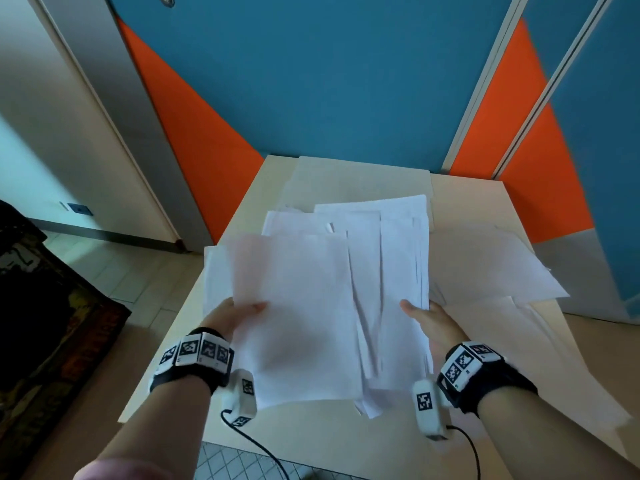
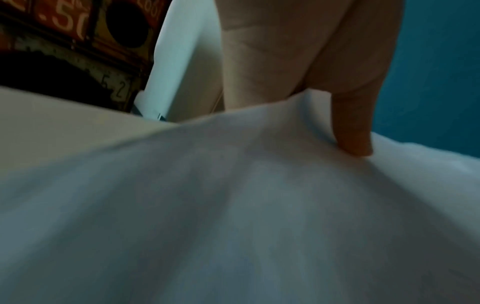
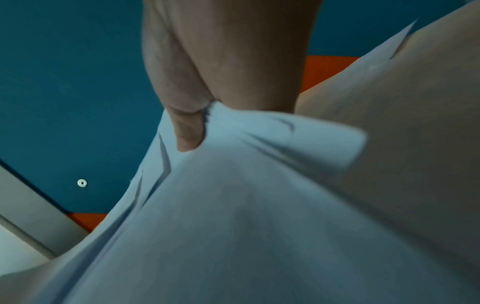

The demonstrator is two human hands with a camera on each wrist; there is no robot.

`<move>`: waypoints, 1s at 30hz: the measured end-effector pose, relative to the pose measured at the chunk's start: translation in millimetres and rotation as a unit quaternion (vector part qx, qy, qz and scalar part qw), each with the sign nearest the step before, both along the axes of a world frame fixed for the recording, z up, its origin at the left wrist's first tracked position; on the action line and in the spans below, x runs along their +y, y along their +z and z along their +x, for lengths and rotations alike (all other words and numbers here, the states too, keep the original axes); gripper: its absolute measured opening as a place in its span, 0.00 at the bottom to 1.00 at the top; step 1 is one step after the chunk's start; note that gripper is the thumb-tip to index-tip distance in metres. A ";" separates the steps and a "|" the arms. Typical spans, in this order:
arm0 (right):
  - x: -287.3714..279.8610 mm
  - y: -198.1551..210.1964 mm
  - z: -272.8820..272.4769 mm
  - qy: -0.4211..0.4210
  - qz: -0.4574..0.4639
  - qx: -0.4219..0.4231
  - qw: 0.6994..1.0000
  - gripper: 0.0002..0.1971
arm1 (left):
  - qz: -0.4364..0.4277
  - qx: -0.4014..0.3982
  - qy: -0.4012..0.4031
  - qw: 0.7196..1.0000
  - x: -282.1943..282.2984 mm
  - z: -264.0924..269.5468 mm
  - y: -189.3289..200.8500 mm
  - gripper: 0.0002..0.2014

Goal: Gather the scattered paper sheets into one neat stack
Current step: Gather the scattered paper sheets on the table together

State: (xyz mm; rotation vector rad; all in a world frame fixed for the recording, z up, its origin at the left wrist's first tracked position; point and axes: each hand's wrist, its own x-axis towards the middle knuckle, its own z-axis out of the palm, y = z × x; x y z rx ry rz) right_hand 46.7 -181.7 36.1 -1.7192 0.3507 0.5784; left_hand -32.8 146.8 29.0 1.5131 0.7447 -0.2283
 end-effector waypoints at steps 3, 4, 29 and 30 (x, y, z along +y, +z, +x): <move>-2.2 4.9 -0.1 0.047 -0.023 0.023 0.998 0.34 | -0.096 -0.009 -0.052 0.994 -27.2 3.3 3.5 0.25; -1.3 9.3 -2.6 0.056 -0.023 0.025 0.998 0.35 | -0.119 -0.017 -0.066 0.991 -33.6 4.8 3.3 0.30; -123.7 -36.0 8.3 -0.098 -0.329 -0.048 0.938 0.18 | 0.167 0.028 -0.033 0.985 -124.4 67.5 -32.0 0.22; -137.7 -36.7 6.3 -0.103 -0.372 -0.024 0.922 0.20 | 0.168 0.028 -0.032 0.985 -126.0 68.9 -34.0 0.22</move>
